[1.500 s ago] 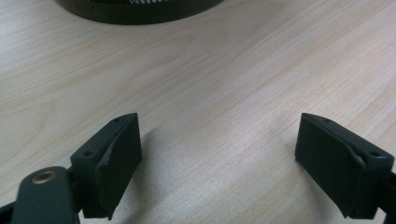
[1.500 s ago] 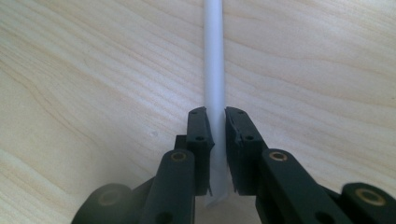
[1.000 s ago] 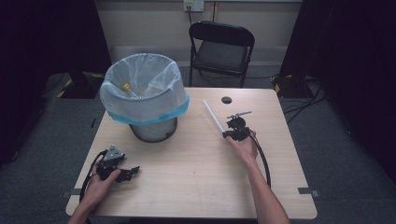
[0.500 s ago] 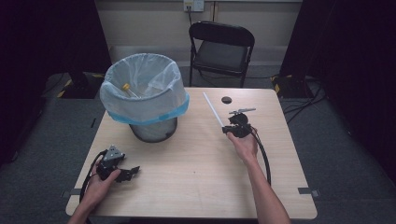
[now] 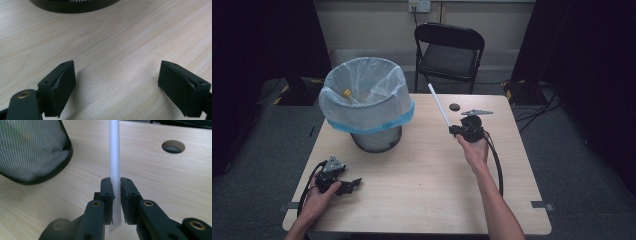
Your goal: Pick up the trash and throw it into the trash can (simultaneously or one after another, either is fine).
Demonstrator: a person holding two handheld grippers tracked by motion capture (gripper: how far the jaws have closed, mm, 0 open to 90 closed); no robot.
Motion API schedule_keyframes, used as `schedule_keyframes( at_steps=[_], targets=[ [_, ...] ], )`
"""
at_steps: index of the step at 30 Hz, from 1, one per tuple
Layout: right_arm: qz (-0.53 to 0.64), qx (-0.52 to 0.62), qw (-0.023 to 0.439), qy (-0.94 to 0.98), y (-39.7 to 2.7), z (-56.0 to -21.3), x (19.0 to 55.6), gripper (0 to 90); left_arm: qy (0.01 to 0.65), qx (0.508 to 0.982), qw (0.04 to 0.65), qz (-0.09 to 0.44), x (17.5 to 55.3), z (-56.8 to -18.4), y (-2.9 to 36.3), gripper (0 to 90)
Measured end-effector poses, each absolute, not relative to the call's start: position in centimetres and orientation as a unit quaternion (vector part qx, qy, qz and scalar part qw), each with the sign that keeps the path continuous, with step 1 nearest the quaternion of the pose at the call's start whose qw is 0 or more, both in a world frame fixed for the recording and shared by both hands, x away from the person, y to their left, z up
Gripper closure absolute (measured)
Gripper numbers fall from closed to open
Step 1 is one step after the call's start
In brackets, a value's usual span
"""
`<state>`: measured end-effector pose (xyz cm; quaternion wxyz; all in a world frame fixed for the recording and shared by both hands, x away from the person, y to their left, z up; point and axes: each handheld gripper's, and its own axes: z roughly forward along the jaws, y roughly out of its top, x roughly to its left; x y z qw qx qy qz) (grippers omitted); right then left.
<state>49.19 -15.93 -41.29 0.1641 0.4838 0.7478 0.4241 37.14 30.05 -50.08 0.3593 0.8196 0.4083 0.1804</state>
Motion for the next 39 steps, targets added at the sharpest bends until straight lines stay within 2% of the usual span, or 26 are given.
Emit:
schedule_keyframes(
  at_steps=[39],
  targets=[
    [0.528,0.431,0.189,0.707,-14.5,-33.0,48.7,81.5,0.408,0.82,0.359,0.18,37.1,-50.1,30.1,14.1]
  ],
)
